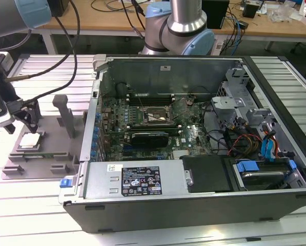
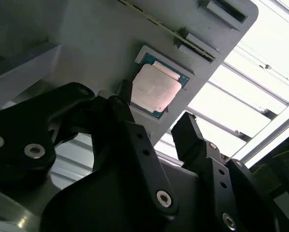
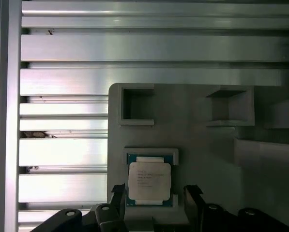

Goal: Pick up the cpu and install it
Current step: 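Pick up the cpu and move it towards the insertion slot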

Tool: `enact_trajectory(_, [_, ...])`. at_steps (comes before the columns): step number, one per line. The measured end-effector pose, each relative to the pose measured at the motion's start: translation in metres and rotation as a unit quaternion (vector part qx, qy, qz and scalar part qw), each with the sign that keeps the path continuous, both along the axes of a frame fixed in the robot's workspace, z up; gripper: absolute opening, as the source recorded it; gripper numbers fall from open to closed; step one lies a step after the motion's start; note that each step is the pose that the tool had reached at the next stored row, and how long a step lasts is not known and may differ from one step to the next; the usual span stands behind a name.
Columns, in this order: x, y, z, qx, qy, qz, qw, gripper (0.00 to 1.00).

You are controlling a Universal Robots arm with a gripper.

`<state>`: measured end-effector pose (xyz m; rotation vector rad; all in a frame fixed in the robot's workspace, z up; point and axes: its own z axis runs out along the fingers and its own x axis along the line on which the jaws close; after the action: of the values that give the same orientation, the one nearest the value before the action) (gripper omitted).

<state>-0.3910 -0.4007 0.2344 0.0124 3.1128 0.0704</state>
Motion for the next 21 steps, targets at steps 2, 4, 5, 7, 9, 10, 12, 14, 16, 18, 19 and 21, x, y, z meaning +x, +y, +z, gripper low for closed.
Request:
enact_trajectory(2, [0.0001, -0.0001, -0.0040, 0.0000, -0.0022, 0.001, 1.0000, 0.60])
enact_trajectory(4, [0.0000, 0.0000, -0.0082, 0.0000, -0.0045, 0.003, 1.0000, 0.60])
enact_trajectory(5, [-0.0001, 0.0000, -0.0093, 0.0000, -0.0049, 0.005, 1.0000, 0.60])
enact_trajectory(7, [-0.0008, 0.0000, -0.0128, 0.0004, -0.0055, 0.008, 1.0000, 0.60])
enact_trajectory(9, [-0.0014, 0.0000, -0.0166, 0.0006, -0.0059, 0.011, 0.9999, 0.60])
enact_trajectory(10, [-0.0015, 0.0000, -0.0208, 0.0006, -0.0058, 0.015, 0.9999, 0.60])
enact_trajectory(12, [-0.0019, 0.0000, -0.0304, 0.0012, -0.0058, 0.021, 0.9998, 0.60])
enact_trajectory(14, [-0.0020, 0.0000, -0.0312, 0.0011, -0.0058, 0.021, 0.9998, 0.60])
enact_trajectory(16, [-0.0020, 0.0000, -0.0312, 0.0011, -0.0058, 0.021, 0.9998, 0.60])
enact_trajectory(18, [-0.0020, 0.0000, -0.0313, 0.0012, -0.0059, 0.021, 0.9998, 0.62])
enact_trajectory(19, [-0.0020, 0.0000, -0.0314, 0.0011, -0.0058, 0.021, 0.9998, 0.68])
enact_trajectory(21, [-0.0018, 0.0000, -0.0349, 0.0012, -0.0059, 0.021, 0.9998, 0.68])
